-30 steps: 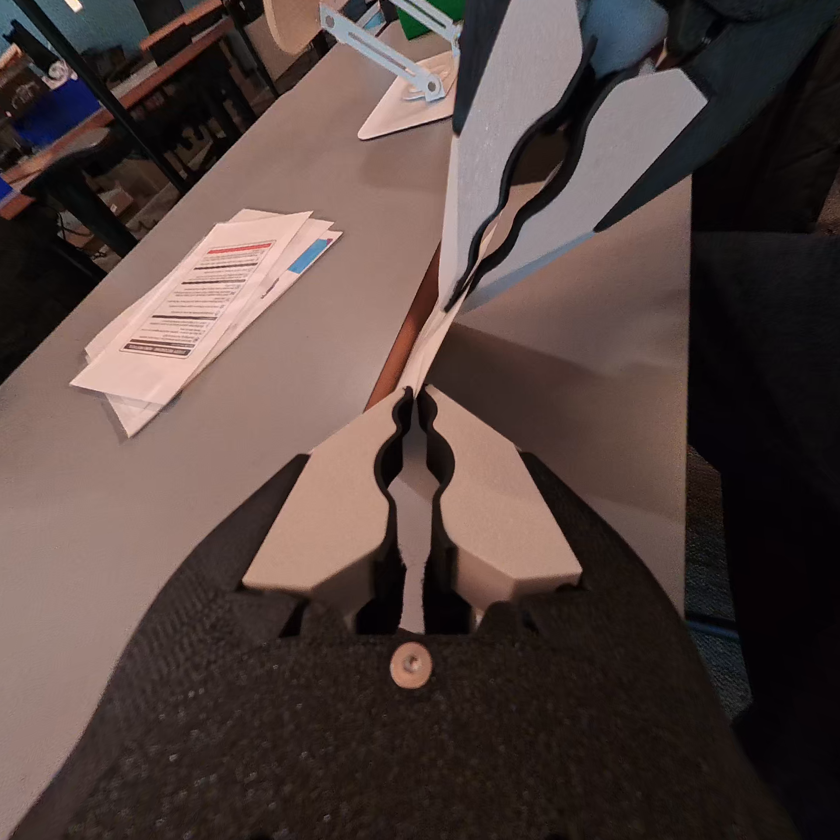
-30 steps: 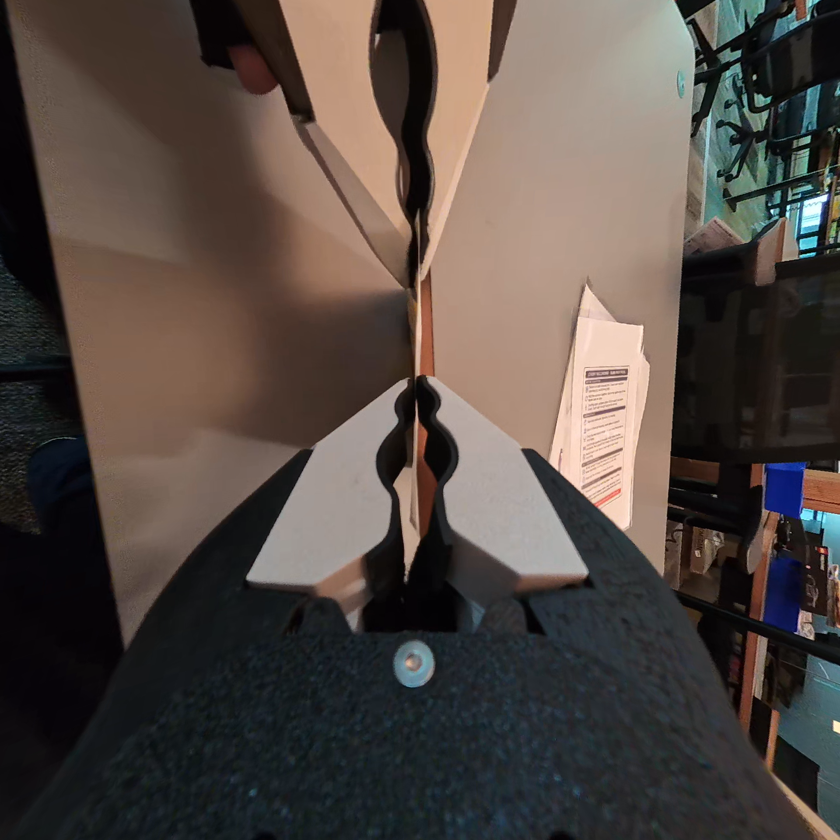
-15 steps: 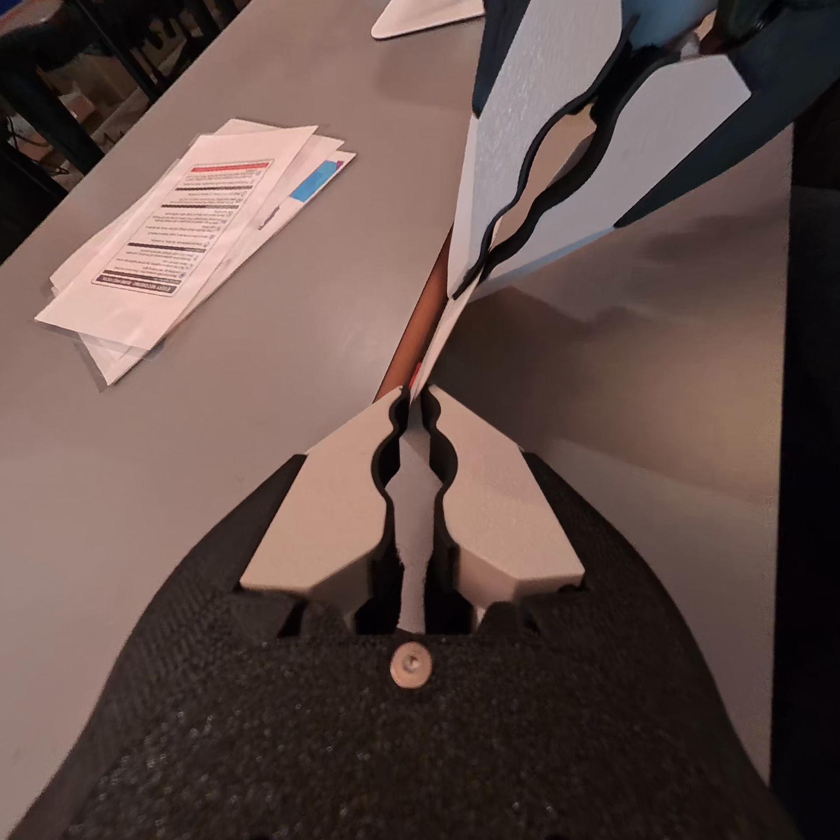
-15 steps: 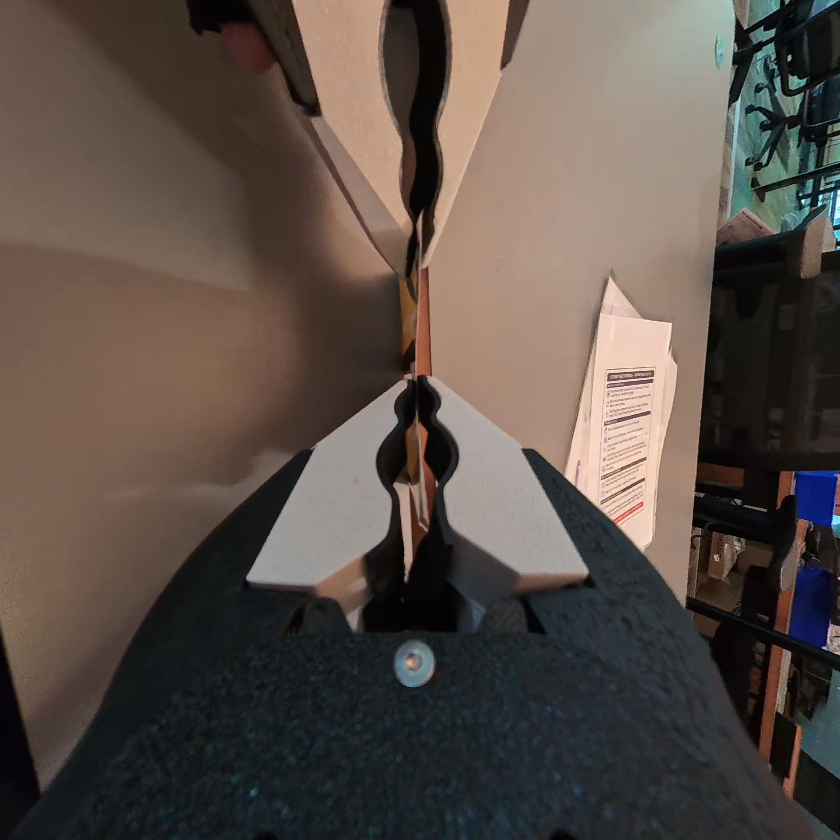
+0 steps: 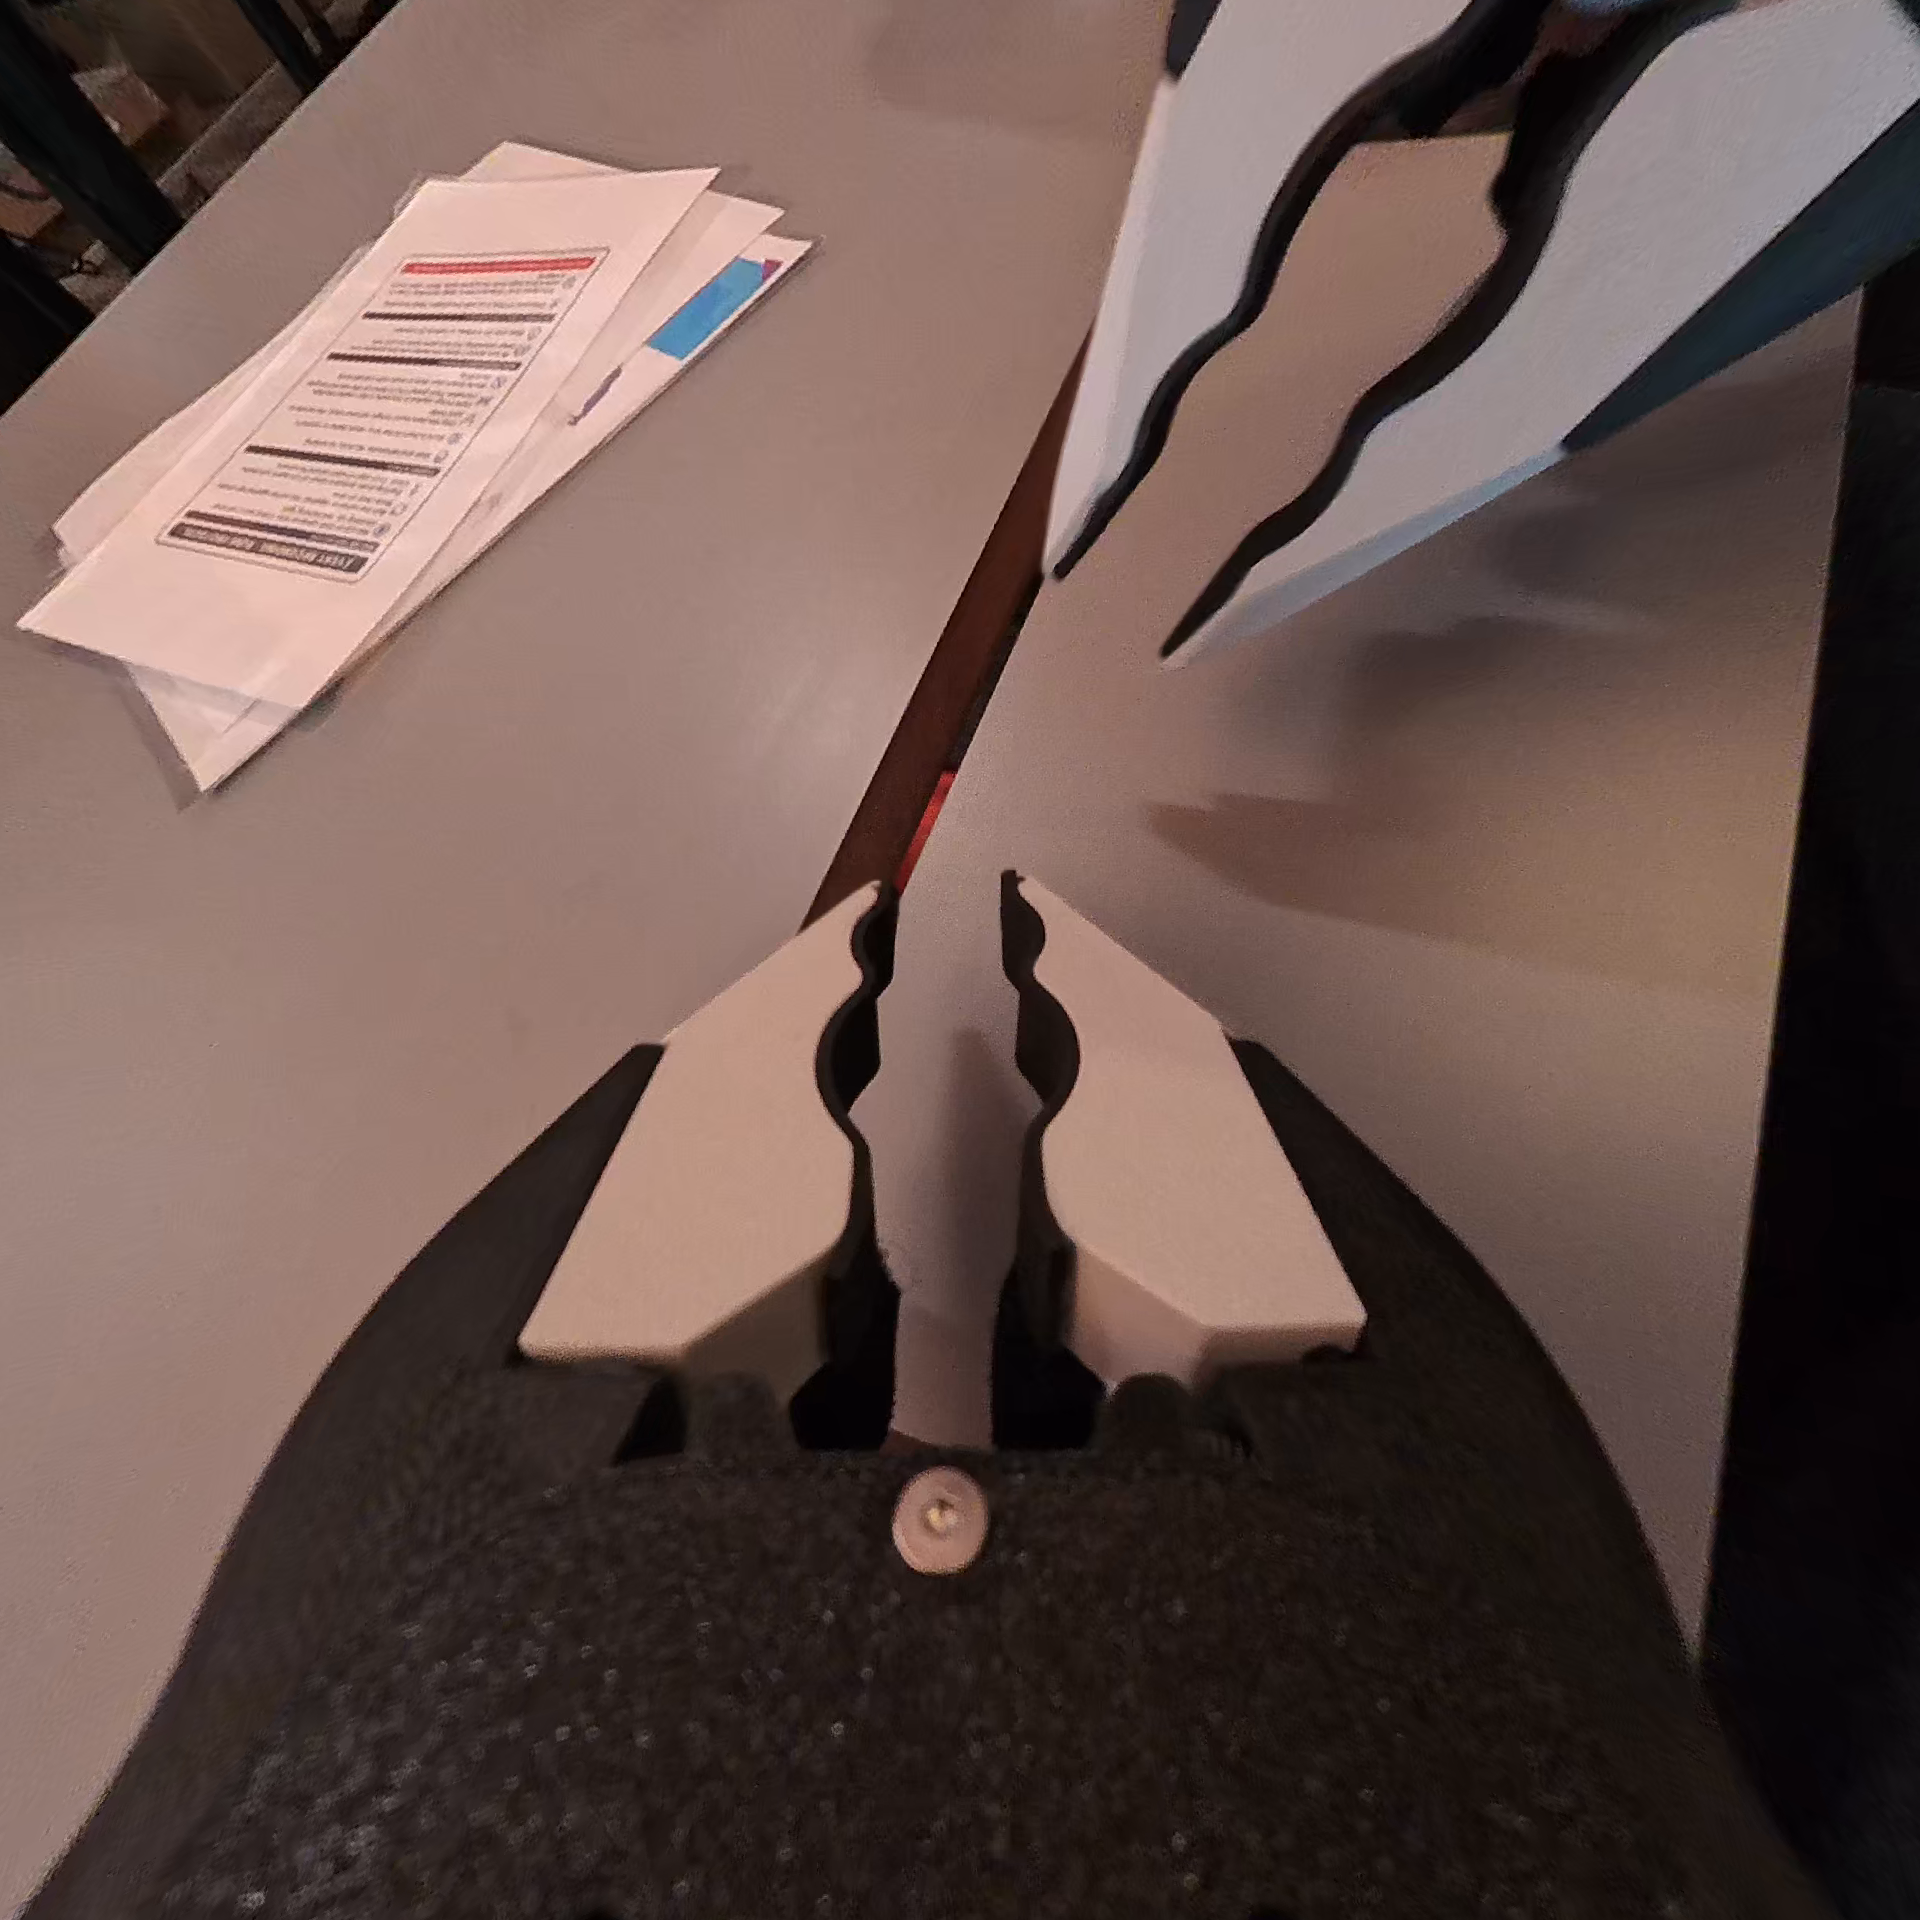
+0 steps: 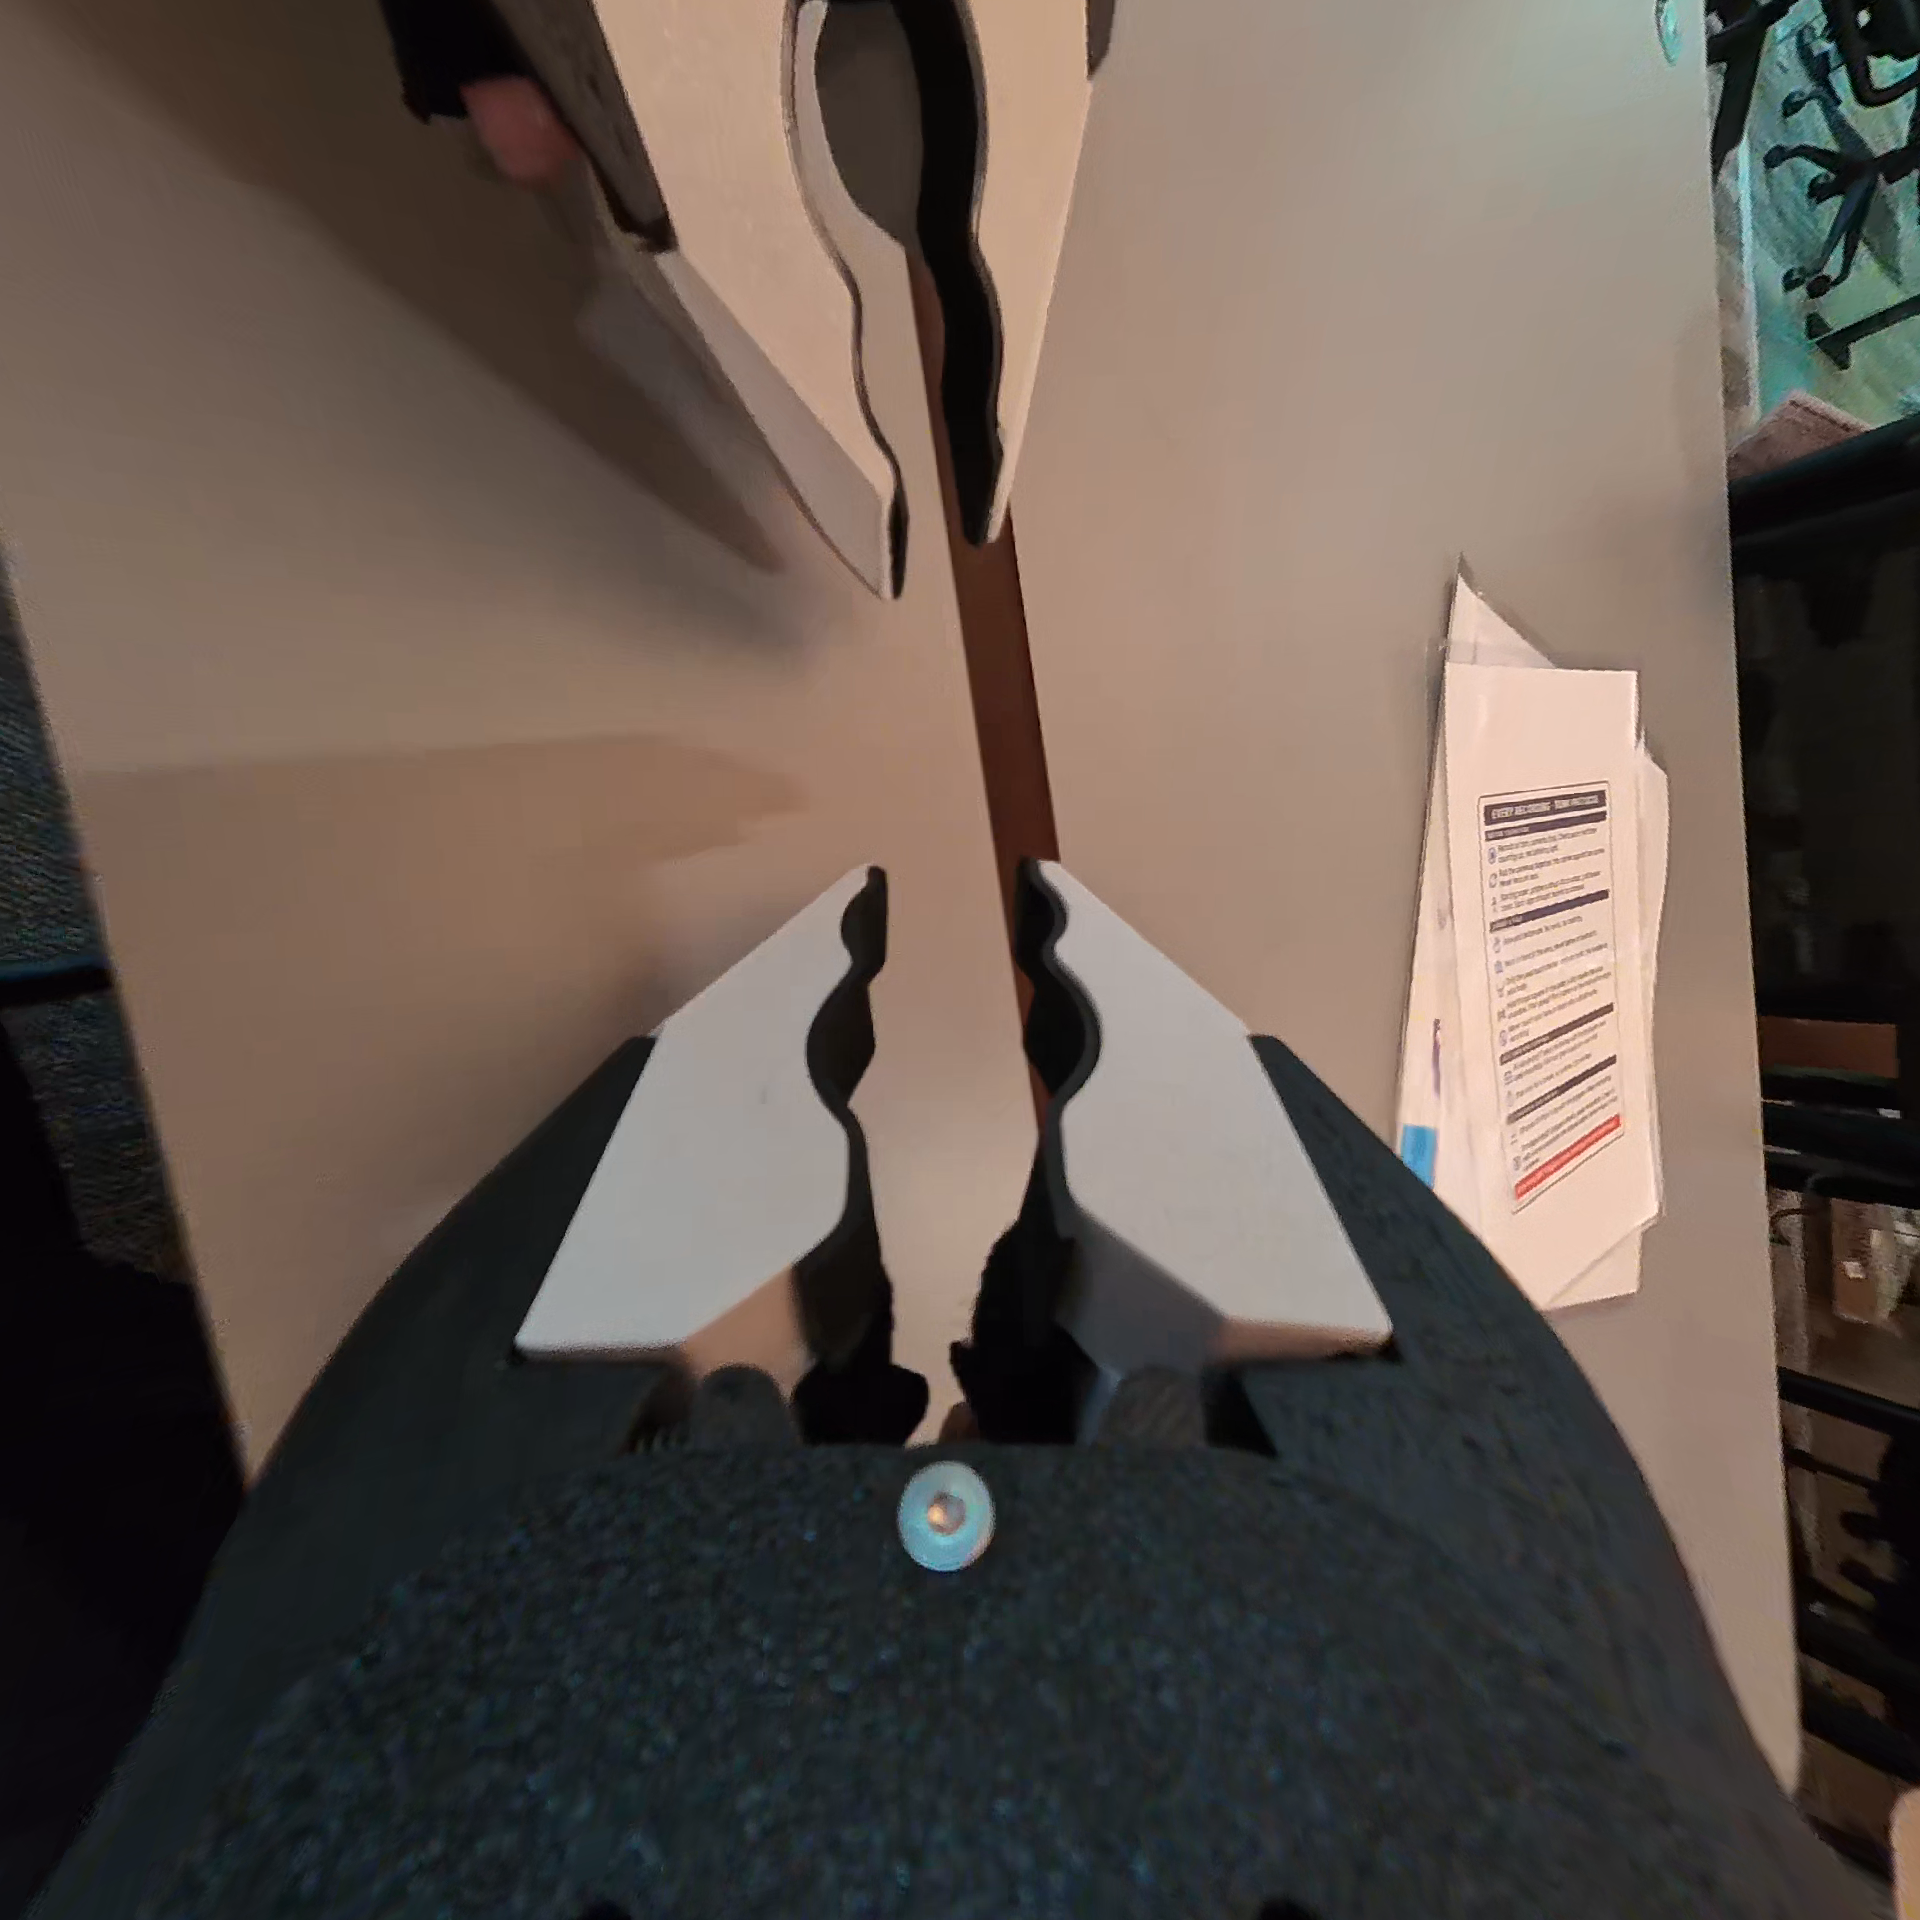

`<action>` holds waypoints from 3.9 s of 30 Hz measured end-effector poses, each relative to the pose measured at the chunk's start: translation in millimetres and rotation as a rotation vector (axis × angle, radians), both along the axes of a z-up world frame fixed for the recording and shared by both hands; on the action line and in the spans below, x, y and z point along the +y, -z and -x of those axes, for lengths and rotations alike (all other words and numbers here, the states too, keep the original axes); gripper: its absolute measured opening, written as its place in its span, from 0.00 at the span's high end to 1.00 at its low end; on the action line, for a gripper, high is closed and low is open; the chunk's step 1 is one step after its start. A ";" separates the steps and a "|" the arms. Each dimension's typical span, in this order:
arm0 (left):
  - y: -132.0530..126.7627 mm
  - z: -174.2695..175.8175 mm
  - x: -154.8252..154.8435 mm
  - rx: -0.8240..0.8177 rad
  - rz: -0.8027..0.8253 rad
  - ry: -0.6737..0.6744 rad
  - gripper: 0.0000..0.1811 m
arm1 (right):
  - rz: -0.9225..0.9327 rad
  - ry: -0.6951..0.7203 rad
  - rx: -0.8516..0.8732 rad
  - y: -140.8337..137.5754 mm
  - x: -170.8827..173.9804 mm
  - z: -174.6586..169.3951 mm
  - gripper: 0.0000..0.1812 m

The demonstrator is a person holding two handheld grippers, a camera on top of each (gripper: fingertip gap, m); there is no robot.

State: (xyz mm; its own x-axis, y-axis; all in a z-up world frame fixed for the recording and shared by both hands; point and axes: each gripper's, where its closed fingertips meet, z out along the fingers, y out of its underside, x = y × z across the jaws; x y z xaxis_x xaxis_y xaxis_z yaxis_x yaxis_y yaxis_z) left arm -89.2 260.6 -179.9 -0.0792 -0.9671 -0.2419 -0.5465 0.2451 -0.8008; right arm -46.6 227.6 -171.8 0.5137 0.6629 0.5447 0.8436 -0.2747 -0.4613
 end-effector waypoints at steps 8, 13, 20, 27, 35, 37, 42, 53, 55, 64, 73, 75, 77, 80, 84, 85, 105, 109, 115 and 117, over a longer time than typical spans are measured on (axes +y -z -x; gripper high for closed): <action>-34.0 61.5 -33.8 -0.067 0.177 -0.086 0.89 | 0.004 0.102 0.347 -17.2 -58.0 11.2 0.84; -52.8 102.2 -67.1 -0.198 0.371 -0.225 0.89 | -0.132 0.289 0.623 -30.4 -94.9 -3.3 0.81; -36.0 155.4 -65.9 -0.250 0.318 -0.585 0.88 | -0.322 0.443 0.806 -47.6 -147.0 -29.3 0.73; -44.4 151.3 -78.4 -0.337 0.412 -0.606 0.88 | -0.425 0.485 0.768 -51.7 -168.6 -46.8 0.75; -38.9 142.4 -96.9 -0.333 0.403 -0.547 0.85 | -0.417 0.498 0.891 -59.7 -172.9 -45.9 0.75; -40.3 140.3 -96.8 -0.340 0.383 -0.564 0.85 | -0.419 0.498 0.884 -60.0 -173.9 -45.3 0.75; -64.7 107.9 -120.3 -0.434 0.327 -0.320 0.82 | -0.421 0.495 0.890 -60.8 -176.3 -44.7 0.75; -44.0 -38.9 65.5 0.124 0.137 -0.302 0.74 | -0.357 0.468 0.936 -52.3 -174.1 -40.6 0.75; -36.2 -59.5 117.4 0.194 -0.025 -0.295 0.74 | -0.341 0.460 0.935 -49.8 -174.1 -39.2 0.75; 8.6 -95.6 206.1 0.420 -0.527 -0.021 0.75 | -0.286 0.434 0.928 -39.6 -169.5 -34.7 0.75; 12.3 -121.4 218.3 0.341 -0.861 0.106 0.86 | -0.278 0.404 0.904 -37.3 -163.7 -28.4 0.75; 17.0 -128.1 218.4 0.341 -0.920 0.147 0.92 | -0.271 0.403 0.902 -35.8 -163.5 -28.7 0.75; 21.1 -134.9 218.5 0.332 -0.948 0.170 0.97 | -0.264 0.406 0.897 -33.8 -163.9 -30.3 0.75; 23.3 -141.4 221.2 0.324 -0.932 0.159 1.00 | -0.268 0.414 0.901 -33.8 -164.6 -34.8 0.75; 4.5 -142.6 222.5 0.294 -0.956 0.135 1.00 | -0.267 0.423 0.922 -33.4 -161.4 -40.5 0.76; -5.2 -142.4 221.1 0.272 -0.968 0.127 1.00 | -0.266 0.422 0.921 -32.9 -159.4 -42.0 0.76; -15.8 -92.0 163.9 0.432 -0.750 0.235 0.99 | -0.273 0.387 1.093 -63.5 -123.0 -65.5 0.71; -19.6 -89.2 160.6 0.451 -0.775 0.257 0.99 | -0.273 0.389 1.081 -62.1 -126.1 -69.4 0.71; -21.9 -80.4 154.0 0.501 -0.734 0.286 0.97 | -0.239 0.378 1.062 -52.9 -129.8 -68.1 0.71; -16.1 -73.8 153.9 0.552 -0.672 0.278 0.96 | -0.226 0.375 1.054 -50.4 -131.3 -67.4 0.71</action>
State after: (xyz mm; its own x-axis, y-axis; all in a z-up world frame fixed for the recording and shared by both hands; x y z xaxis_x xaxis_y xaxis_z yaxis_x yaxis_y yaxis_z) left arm -15.4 414.5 -163.8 -0.5602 -0.5648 -0.6060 -0.6608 0.7458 -0.0844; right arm 20.7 96.3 -121.4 0.9311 0.3130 -0.1875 -0.1104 -0.2480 -0.9625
